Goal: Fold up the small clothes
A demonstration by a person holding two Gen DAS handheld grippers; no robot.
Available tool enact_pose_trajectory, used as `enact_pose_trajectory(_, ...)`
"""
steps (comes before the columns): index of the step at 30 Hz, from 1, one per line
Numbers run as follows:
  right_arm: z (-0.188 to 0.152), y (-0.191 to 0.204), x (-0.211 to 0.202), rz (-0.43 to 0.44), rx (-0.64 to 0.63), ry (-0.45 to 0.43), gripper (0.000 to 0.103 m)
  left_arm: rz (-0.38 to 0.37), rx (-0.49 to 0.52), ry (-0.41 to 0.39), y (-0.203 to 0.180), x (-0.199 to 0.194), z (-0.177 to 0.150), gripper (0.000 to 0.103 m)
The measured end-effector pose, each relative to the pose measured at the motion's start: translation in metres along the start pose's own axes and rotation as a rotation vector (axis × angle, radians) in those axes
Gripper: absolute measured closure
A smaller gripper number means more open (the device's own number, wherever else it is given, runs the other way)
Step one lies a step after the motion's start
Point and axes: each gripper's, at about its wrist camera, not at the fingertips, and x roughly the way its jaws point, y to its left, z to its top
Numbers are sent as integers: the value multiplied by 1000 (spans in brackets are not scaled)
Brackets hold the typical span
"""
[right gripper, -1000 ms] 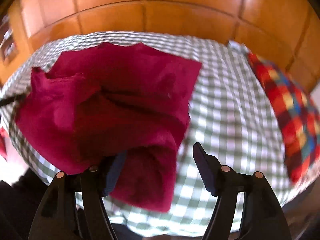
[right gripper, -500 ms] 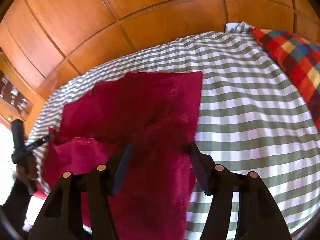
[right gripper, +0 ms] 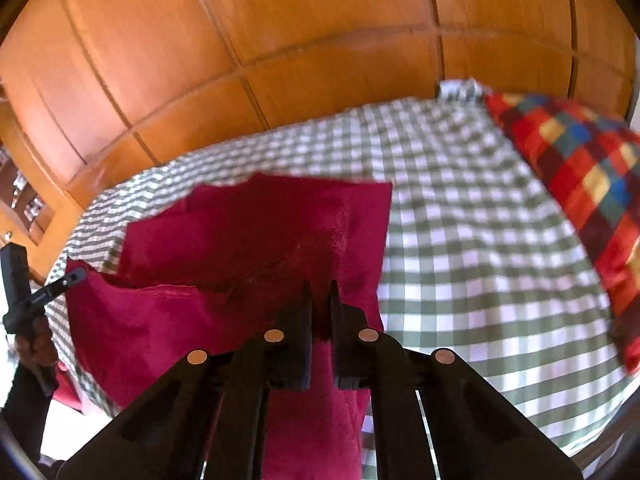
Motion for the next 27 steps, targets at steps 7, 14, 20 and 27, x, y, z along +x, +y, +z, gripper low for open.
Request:
enact_pose_trajectory(7,39,4,-7,-9,14,-86,97,5,-19,-94,-1,-20,31,96)
enact_pose_trajectory(14,93,-12,57,-66,106,-83,97,123,-58,-88,14,27,89,96)
enact_pose_trajectory(20,103,-24,140,-171,130,42,97,259,-70,16,34,104,114,96)
enact_pose_trajectory(27,86,-35,166,-154,136,124,83,347,-125,152,62,160,98,80)
